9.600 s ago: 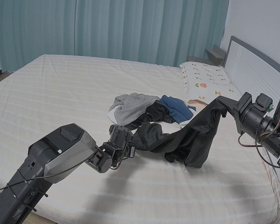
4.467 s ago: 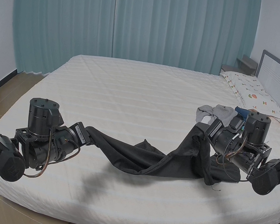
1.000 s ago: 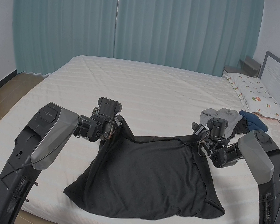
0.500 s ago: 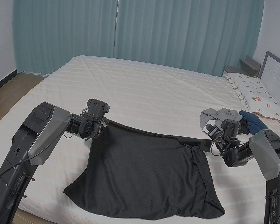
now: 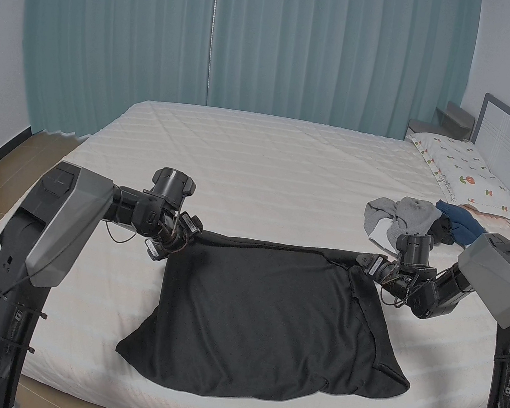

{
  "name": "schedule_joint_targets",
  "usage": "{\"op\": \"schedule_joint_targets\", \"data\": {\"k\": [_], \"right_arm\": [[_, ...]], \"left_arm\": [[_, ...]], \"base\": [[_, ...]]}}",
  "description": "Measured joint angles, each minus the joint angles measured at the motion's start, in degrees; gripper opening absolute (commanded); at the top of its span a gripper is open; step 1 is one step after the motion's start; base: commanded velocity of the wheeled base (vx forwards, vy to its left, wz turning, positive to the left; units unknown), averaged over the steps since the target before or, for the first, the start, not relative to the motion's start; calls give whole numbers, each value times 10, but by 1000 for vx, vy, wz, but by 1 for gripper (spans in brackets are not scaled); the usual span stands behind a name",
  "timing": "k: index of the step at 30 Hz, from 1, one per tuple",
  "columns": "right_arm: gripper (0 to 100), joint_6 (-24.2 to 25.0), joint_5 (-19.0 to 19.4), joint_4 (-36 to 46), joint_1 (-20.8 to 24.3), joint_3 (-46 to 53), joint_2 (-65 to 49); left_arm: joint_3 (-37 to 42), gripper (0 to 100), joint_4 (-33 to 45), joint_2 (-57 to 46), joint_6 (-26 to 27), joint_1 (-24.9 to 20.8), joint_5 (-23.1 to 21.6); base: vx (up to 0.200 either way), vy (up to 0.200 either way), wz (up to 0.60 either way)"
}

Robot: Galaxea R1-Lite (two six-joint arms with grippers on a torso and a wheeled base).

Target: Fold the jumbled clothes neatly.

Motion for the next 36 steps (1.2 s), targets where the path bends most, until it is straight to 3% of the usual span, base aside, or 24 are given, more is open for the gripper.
{"op": "schedule_joint_targets", "data": {"k": [4,15,24,32,33,36], "right_arm": [[100,-6,3,35,12,4,-5],[100,-22,4,78,27,-24,7],[100,-37,2,105,29,-54,22],[100,-47,-3,141,33,-93,44],[0,-49,-4,145,33,-98,47],[0,-56,-6,155,33,-113,56]], "left_arm": [[37,100,1,-41,-25,15,-38],[135,100,-27,-94,-33,48,-48],[296,100,-142,-140,-42,45,-45],[452,100,-294,-175,-75,30,-44],[465,100,-309,-178,-78,28,-44],[500,100,-342,-187,-85,25,-44]], "base": [[0,0,0],[0,0,0],[0,0,0],[0,0,0],[0,0,0],[0,0,0]]}}
